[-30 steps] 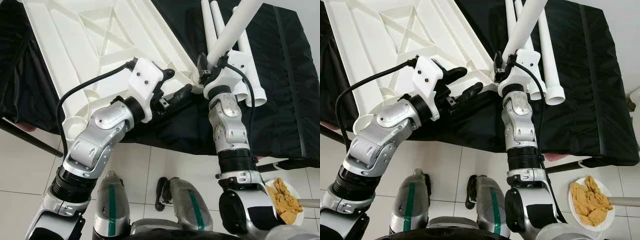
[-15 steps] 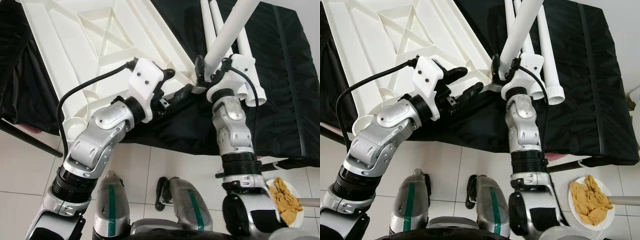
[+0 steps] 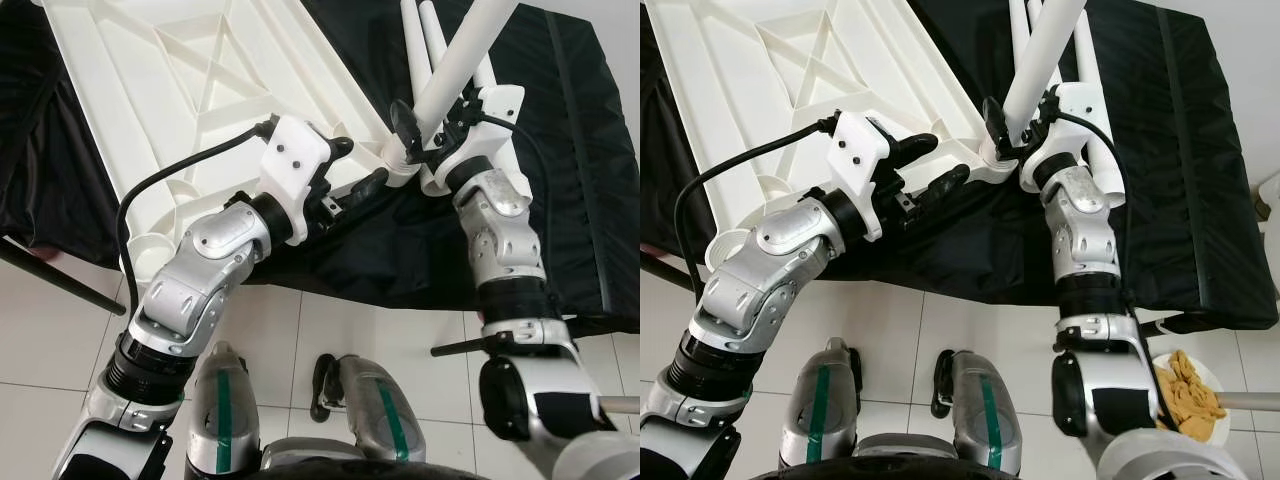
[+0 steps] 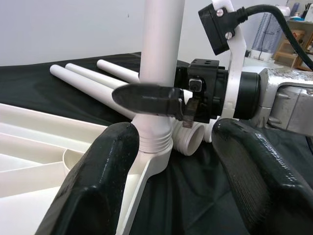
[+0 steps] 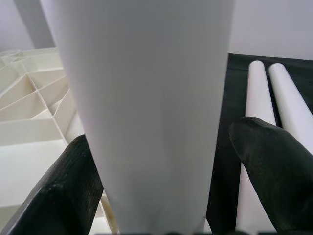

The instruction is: Building children table

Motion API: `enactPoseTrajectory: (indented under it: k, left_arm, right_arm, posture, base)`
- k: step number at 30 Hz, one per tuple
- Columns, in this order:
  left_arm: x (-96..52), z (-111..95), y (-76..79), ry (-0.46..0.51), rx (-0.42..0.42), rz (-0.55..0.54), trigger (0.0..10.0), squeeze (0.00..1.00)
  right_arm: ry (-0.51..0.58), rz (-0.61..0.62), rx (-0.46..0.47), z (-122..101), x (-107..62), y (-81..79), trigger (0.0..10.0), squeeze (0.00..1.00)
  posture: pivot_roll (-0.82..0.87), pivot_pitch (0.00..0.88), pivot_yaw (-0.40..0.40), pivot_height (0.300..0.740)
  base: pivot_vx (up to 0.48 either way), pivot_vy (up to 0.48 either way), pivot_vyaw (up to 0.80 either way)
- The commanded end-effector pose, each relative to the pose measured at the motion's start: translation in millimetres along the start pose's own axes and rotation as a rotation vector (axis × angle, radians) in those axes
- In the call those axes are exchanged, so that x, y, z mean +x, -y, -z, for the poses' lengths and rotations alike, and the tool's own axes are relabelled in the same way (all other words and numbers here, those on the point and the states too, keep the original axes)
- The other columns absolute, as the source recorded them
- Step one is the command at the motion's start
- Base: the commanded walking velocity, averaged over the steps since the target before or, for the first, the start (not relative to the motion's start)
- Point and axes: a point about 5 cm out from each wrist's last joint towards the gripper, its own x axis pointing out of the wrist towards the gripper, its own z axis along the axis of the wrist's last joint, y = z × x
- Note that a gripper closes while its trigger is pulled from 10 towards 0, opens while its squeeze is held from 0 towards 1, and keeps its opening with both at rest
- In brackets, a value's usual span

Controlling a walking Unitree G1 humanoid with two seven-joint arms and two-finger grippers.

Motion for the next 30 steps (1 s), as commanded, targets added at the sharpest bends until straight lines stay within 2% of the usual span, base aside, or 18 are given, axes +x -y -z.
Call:
enactPoseTrajectory:
  k: [1, 6, 10, 11, 12, 13, 22, 30]
  left_arm:
    - [1.4, 1.4, 0.5, -0.009, 0.009, 0.017, 10.0, 0.0]
    - [1.3, 0.9, -0.6, -0.009, 0.011, 0.014, 10.0, 0.0]
    - [1.0, 0.6, -1.3, -0.008, 0.011, 0.011, 10.0, 0.0]
    - [1.0, 0.2, -1.5, -0.007, 0.012, 0.01, 10.0, 0.0]
    - [1.0, 0.2, -1.5, -0.007, 0.012, 0.01, 10.0, 0.0]
    - [1.0, 0.0, -1.7, -0.007, 0.013, 0.008, 10.0, 0.0]
    - [0.2, -0.5, -2.2, -0.007, 0.014, 0.005, 10.0, 0.0]
    - [0.3, -0.7, -1.9, -0.007, 0.015, 0.007, 10.0, 0.0]
  right_arm:
    - [-0.031, -0.101, -0.035, 3.6, 0.2, 2.0, 10.0, 0.0]
    - [-0.06, -0.169, -0.08, 4.9, 2.5, 6.1, 10.0, 0.0]
    - [-0.064, -0.177, -0.068, 4.9, 6.2, 11.9, 10.0, 0.0]
    - [-0.061, -0.186, -0.055, 4.9, 7.3, 14.1, 6.1, 0.0]
    - [-0.061, -0.186, -0.055, 4.9, 7.3, 14.1, 6.1, 0.0]
    - [-0.061, -0.188, -0.052, 4.9, 7.9, 16.4, 0.0, 0.0]
    - [-0.044, -0.193, -0.017, 3.9, 9.3, 24.1, 0.0, 0.0]
    - [-0.045, -0.198, -0.012, 5.3, 8.2, 24.0, 0.0, 0.0]
  posture:
    - [0.1, 0.038, -0.11, 0.74]
    - [0.1, 0.039, -0.109, 0.74]
    - [0.11, 0.042, -0.109, 0.74]
    - [0.11, 0.043, -0.109, 0.74]
    - [0.11, 0.043, -0.109, 0.74]
    - [0.11, 0.043, -0.109, 0.74]
    - [0.11, 0.045, -0.106, 0.74]
    - [0.11, 0.047, -0.106, 0.74]
  base:
    - [0.0, 0.0, 0.0]
    - [0.0, 0.0, 0.0]
    - [0.0, 0.0, 0.0]
    - [0.0, 0.0, 0.0]
    - [0.0, 0.0, 0.0]
    - [0.0, 0.0, 0.0]
    - [0.0, 0.0, 0.0]
    - [0.0, 0.0, 0.0]
